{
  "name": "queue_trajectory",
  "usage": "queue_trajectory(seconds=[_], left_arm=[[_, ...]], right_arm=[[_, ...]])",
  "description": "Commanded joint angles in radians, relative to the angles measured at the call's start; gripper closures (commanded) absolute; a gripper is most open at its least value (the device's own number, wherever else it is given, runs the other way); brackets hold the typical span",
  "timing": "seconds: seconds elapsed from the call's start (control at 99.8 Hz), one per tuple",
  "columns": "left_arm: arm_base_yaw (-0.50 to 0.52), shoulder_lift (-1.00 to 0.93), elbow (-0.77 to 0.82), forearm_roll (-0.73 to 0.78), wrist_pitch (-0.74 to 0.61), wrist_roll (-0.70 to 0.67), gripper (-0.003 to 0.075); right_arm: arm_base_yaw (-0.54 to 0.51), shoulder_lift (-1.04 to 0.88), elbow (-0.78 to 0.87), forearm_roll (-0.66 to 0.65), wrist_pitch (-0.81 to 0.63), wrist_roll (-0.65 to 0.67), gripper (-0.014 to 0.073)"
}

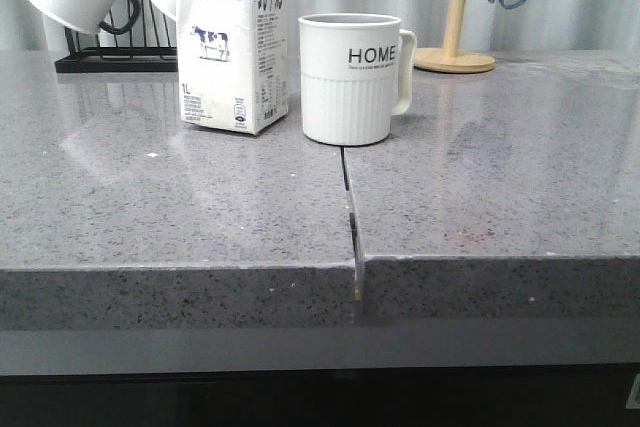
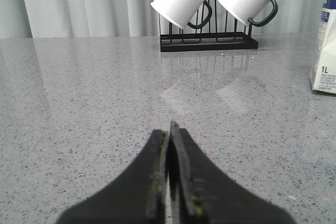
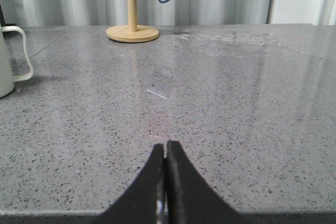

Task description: Place milk next to cup

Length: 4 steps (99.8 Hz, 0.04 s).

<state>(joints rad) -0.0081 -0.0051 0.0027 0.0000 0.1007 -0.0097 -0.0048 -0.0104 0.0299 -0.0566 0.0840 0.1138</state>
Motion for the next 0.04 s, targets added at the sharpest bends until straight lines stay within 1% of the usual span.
queue_trajectory(seconds=[0.0,0.03], left_arm=[[0.001,-0.032,0.04,-0.013,-0.083,-0.001,0.0741],[0.001,-0.032,0.04,-0.013,-0.083,-0.001,0.0741]], right_arm=[[-0.004,-0.02,-0.02,-0.01,-0.07,-0.001,0.0662],[-0.004,-0.02,-0.02,-0.01,-0.07,-0.001,0.0662]])
